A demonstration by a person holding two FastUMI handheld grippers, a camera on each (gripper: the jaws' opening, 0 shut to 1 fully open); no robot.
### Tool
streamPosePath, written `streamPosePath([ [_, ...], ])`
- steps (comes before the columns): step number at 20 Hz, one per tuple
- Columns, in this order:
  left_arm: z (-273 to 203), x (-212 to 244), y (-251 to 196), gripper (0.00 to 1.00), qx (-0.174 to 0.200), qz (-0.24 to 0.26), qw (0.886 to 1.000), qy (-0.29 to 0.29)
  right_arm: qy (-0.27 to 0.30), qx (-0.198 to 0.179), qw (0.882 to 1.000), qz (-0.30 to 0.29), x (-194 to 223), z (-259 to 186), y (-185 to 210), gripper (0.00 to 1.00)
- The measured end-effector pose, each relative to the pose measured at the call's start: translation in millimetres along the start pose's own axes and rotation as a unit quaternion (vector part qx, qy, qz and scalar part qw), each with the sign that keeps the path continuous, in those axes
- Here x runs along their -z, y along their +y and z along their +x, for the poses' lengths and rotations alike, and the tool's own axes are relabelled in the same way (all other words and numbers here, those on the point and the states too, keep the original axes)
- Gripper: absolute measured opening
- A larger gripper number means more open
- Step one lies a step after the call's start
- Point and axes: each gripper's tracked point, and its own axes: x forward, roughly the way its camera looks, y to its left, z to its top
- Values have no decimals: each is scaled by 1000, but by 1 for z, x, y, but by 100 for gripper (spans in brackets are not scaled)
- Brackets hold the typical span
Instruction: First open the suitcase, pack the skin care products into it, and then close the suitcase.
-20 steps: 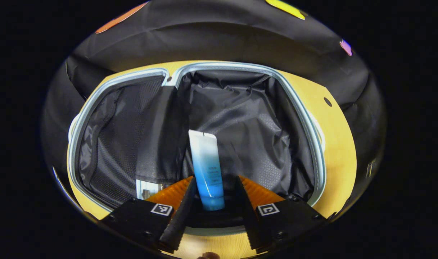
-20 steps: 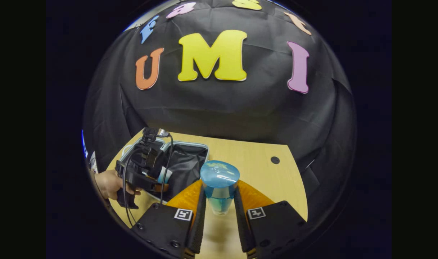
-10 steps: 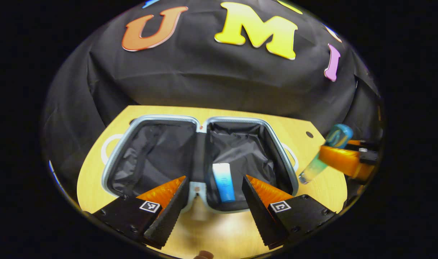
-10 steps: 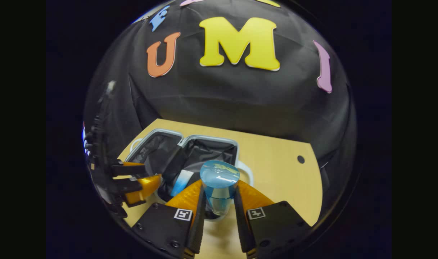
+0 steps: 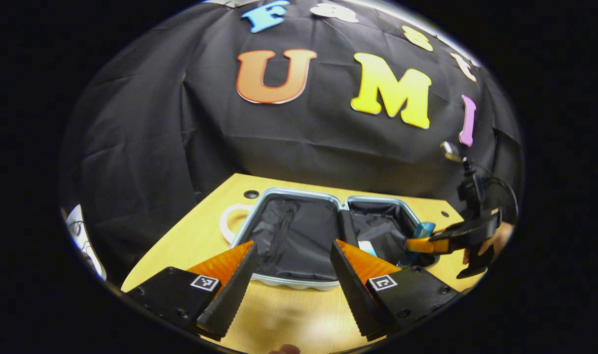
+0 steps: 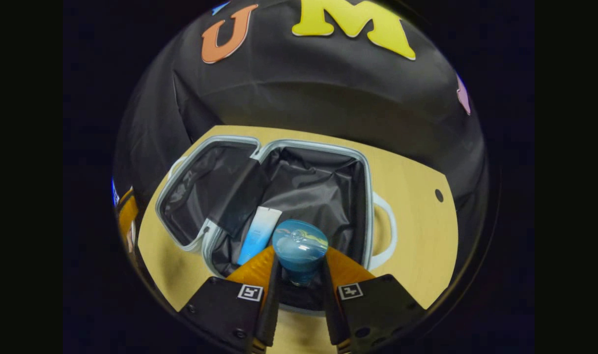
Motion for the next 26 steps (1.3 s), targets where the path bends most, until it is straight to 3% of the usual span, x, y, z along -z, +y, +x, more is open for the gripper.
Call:
streamPosePath([
  [5,-4,-10,36,94,-17,-8,999,-29,-7,11,1000,-7,-22,24,3,40],
  [12,32,-4,91,94,-51,-107,993,-26,34,55,997,34,-23,77,-6,42],
  [16,67,-3,124,97,-74,-140,987,-31,30,59,997,46,-27,79,-7,44],
  [21,109,2,134,97,-67,-166,984,-20,-33,47,998,23,-70,28,-8,52],
  [23,125,8,136,97,-62,-178,982,-9,-90,35,995,25,-103,-16,-11,57],
  [26,147,20,135,97,-46,-214,976,13,-184,35,981,38,-148,-99,-31,60],
])
